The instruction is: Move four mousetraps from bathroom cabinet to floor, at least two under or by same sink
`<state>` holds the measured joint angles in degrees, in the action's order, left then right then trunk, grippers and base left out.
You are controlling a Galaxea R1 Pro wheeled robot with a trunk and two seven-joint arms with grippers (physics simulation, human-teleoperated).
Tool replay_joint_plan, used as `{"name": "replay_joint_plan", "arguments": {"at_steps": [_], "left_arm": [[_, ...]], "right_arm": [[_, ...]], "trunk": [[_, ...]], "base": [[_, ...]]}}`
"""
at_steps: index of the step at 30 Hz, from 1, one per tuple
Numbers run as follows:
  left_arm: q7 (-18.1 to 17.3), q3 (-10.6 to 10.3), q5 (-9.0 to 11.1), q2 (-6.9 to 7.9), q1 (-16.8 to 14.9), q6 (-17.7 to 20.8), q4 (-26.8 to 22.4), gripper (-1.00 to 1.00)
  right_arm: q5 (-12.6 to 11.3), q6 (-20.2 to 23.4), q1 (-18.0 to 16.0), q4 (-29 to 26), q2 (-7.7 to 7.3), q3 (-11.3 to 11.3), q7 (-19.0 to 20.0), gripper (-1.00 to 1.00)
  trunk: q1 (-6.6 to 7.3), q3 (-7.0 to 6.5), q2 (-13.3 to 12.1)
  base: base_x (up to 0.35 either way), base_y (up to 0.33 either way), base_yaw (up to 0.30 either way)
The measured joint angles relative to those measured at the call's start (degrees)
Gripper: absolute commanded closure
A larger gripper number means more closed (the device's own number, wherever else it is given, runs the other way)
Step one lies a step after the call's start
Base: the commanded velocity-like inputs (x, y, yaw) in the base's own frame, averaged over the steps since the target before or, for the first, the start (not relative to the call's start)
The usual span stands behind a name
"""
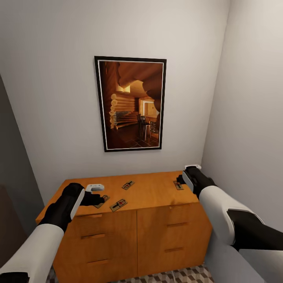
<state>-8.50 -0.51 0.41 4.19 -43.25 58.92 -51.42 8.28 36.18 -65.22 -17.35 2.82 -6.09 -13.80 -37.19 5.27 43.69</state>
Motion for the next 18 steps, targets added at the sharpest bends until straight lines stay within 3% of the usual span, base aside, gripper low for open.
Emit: {"name": "replay_joint_plan", "arguments": {"at_steps": [18], "left_arm": [[0.1, 0.0, 0.0, -0.18, 0.0, 0.0, -0.5, -1.0]], "right_arm": [[-0.3, -3.0, -1.1, 3.6, 0.46, -0.6, -0.7, -1.0]], "trunk": [[0.0, 0.0, 0.0]], "base": [[0.0, 0.0, 0.0]]}}
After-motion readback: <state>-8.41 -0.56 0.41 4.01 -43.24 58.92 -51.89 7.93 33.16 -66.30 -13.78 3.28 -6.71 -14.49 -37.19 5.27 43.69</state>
